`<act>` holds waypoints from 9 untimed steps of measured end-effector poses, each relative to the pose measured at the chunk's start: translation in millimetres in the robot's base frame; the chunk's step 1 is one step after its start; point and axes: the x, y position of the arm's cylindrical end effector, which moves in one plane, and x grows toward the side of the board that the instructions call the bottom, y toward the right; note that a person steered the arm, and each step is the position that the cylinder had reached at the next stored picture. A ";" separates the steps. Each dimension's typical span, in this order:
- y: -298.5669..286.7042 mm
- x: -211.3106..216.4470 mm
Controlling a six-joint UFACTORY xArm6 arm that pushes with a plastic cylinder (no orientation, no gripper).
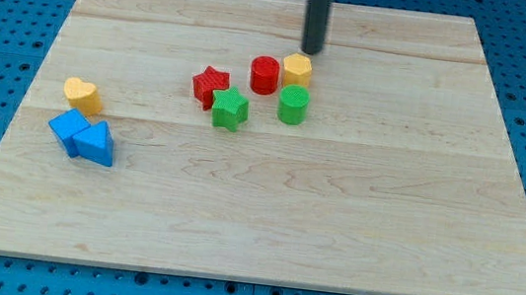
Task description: Move the yellow hexagon towards the yellow heart
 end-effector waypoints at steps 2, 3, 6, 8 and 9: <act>-19.6 47.9; -25.7 7.4; -139.8 -12.5; -171.3 -25.0; -187.4 -9.9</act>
